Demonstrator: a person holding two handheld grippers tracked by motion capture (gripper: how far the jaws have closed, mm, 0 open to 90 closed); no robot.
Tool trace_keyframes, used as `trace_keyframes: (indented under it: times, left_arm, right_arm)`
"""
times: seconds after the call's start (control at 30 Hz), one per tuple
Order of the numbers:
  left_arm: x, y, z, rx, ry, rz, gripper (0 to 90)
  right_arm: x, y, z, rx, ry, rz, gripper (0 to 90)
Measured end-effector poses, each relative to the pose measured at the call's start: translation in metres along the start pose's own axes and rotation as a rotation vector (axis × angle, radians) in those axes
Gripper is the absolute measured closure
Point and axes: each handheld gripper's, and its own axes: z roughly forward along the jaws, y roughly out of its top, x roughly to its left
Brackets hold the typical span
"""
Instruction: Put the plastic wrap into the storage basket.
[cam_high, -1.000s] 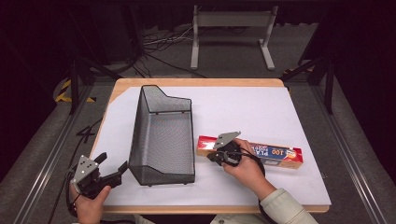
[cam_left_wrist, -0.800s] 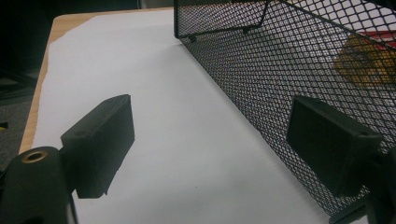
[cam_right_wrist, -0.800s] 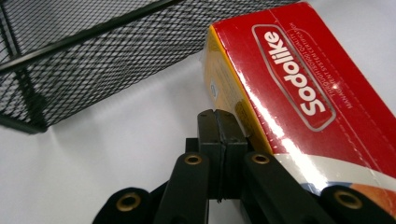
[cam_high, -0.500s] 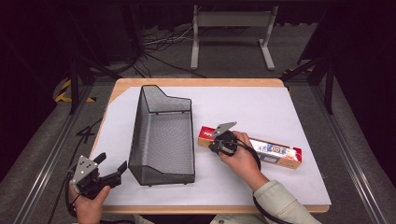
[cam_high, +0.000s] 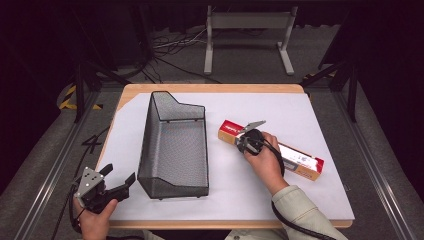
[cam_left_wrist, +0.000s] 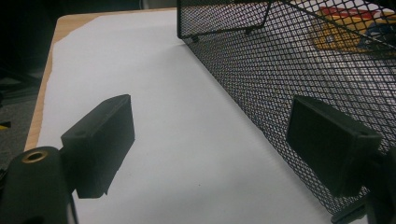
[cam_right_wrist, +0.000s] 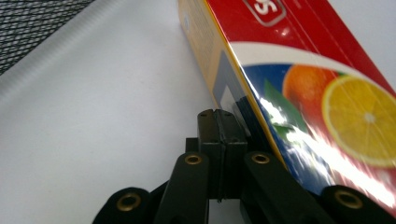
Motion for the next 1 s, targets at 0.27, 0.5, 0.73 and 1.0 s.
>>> trace_keyframes:
  times: [0.27,0.5,0.73,1.0]
  left_arm:
    - [-0.001,0.001,0.005,0.009,-0.007,0.002,16.1]
    - [0.001,0.002,0.010,0.024,-0.008,0.000,16.0]
    - [0.002,0.002,0.013,0.030,-0.004,-0.008,16.0]
    - [0.001,0.003,0.012,0.027,-0.008,-0.002,16.0]
  right_arm:
    - [-0.006,-0.007,-0.016,-0.046,0.062,-0.003,90.0]
    - [-0.016,-0.016,-0.048,-0.115,0.088,0.012,90.0]
    - [-0.033,-0.042,-0.087,-0.241,0.118,0.013,90.0]
    - [-0.058,-0.062,-0.117,-0.292,0.093,0.066,90.0]
